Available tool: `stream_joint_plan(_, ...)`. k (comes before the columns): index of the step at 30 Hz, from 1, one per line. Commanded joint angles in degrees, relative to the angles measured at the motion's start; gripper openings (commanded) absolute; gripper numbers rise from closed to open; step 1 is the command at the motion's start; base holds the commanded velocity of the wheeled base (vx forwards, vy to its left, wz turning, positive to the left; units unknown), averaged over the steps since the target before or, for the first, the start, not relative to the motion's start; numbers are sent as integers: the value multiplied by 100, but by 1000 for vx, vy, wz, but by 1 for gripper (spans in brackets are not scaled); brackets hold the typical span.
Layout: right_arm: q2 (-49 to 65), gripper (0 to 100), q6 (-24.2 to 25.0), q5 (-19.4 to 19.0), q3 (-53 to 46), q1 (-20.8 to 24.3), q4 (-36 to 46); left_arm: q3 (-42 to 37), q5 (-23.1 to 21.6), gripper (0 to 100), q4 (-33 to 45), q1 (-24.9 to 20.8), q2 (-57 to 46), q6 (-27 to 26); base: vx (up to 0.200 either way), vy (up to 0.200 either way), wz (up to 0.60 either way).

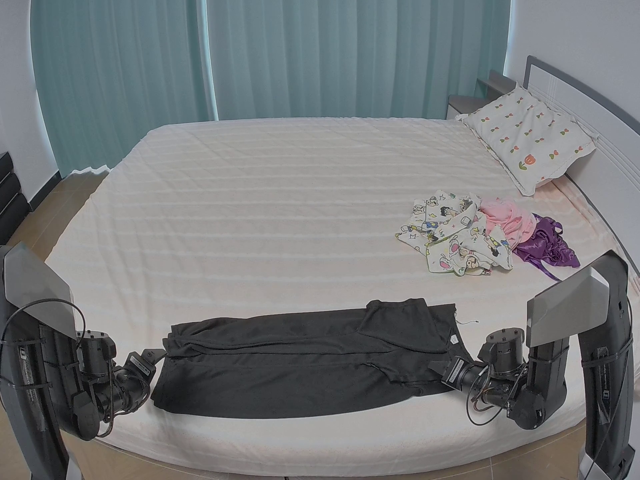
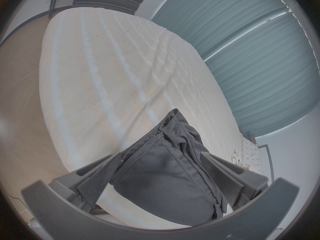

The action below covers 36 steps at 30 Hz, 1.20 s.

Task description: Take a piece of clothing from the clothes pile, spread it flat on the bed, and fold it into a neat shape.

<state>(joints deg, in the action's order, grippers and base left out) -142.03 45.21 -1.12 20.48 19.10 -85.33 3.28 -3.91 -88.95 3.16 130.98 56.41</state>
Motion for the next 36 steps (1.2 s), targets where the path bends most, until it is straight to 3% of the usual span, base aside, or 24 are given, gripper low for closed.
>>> stream_joint_plan(1,-97,0,-57,42,-132,15,-27,32,5,100,-105,1,86,-7,0,0,0)
stream_joint_plan(10,519,0,304,-116,-659,23,-423,59,5,100,-105,1,112,-16,0,0,0)
stream_joint_plan(12,897,0,585,-442,-861,15,-423,68,5,100,-105,1,130,-16,0,0,0)
stream_joint_plan(26,1398,0,611,-881,-1187,-319,-414,76,5,100,-105,1,139,-16,0,0,0)
stream_joint_plan(36,1406,0,559,-925,-1494,-407,-352,76,5,100,-105,1,139,-16,0,0,0)
